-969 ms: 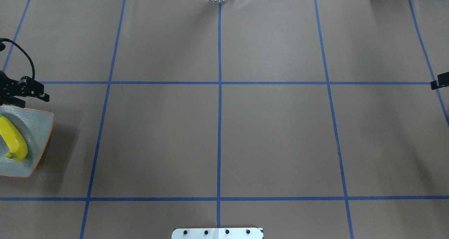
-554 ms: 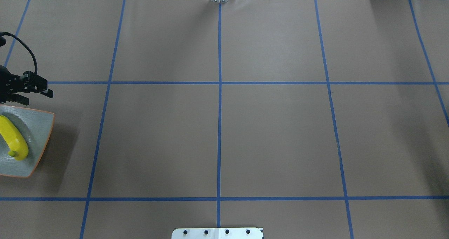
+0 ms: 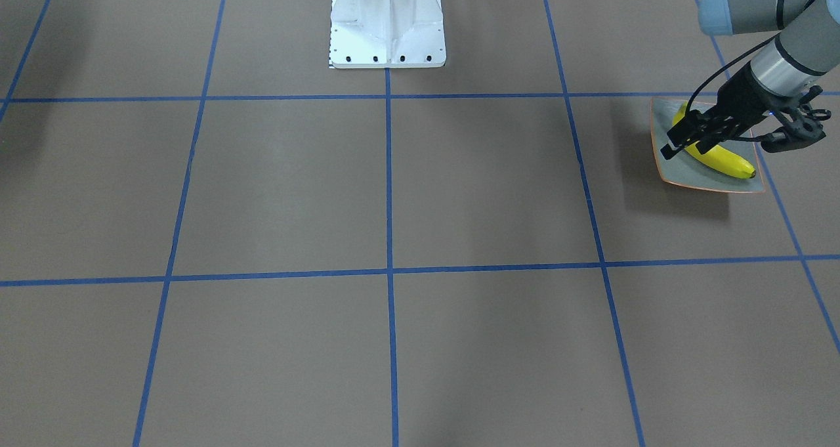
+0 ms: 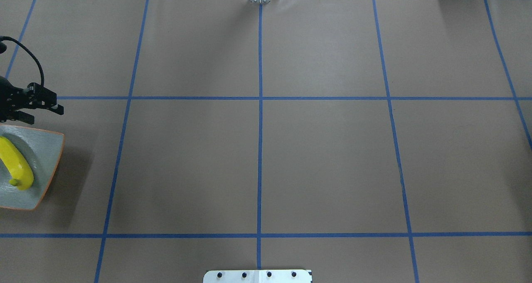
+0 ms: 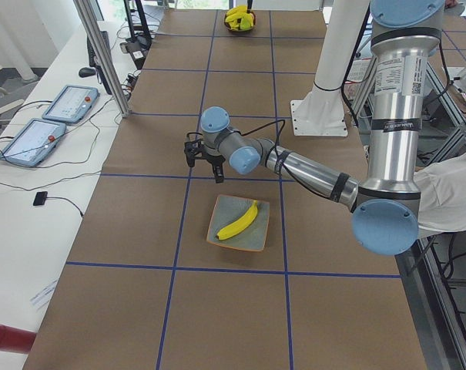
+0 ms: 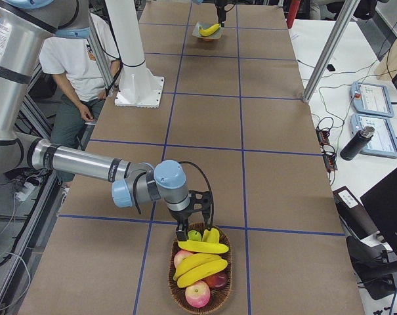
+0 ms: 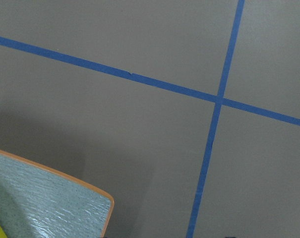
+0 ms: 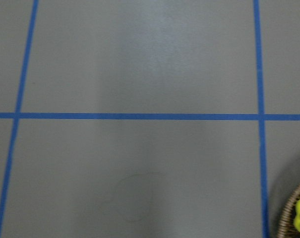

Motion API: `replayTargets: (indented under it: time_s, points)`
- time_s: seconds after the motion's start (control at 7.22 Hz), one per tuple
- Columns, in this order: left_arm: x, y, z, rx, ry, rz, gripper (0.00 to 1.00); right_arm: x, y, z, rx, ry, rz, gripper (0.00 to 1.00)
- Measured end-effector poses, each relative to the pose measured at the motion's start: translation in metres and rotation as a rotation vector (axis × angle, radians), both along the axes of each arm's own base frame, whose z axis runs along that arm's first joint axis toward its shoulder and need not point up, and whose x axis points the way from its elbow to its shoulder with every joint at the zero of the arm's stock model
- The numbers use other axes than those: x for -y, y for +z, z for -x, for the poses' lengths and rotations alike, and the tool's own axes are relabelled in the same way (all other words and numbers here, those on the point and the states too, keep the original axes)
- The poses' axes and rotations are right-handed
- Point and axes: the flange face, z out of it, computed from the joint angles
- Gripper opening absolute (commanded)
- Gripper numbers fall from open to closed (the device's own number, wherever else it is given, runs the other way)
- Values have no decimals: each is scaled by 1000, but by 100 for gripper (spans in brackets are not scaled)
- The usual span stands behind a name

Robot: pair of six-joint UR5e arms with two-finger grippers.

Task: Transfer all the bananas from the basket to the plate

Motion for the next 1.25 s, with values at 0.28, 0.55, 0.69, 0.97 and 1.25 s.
replayTargets:
  time_s: [0.28,0.55,0.69,0.97,1.25]
  points:
    - [0,-1,1,-1,-4,2,84,-19,38,-1,36,48,-29,90]
    - [-1,0,1,-1,-8,10,84,-21,43,1,64,66,-31,85]
    - [-1,0,1,0,-9,12,84,-17,45,1,67,72,-27,85]
    - [0,2,1,1,-8,14,84,-11,49,2,73,84,-12,80]
    - [0,1,0,0,-7,13,84,-8,51,3,83,112,12,34]
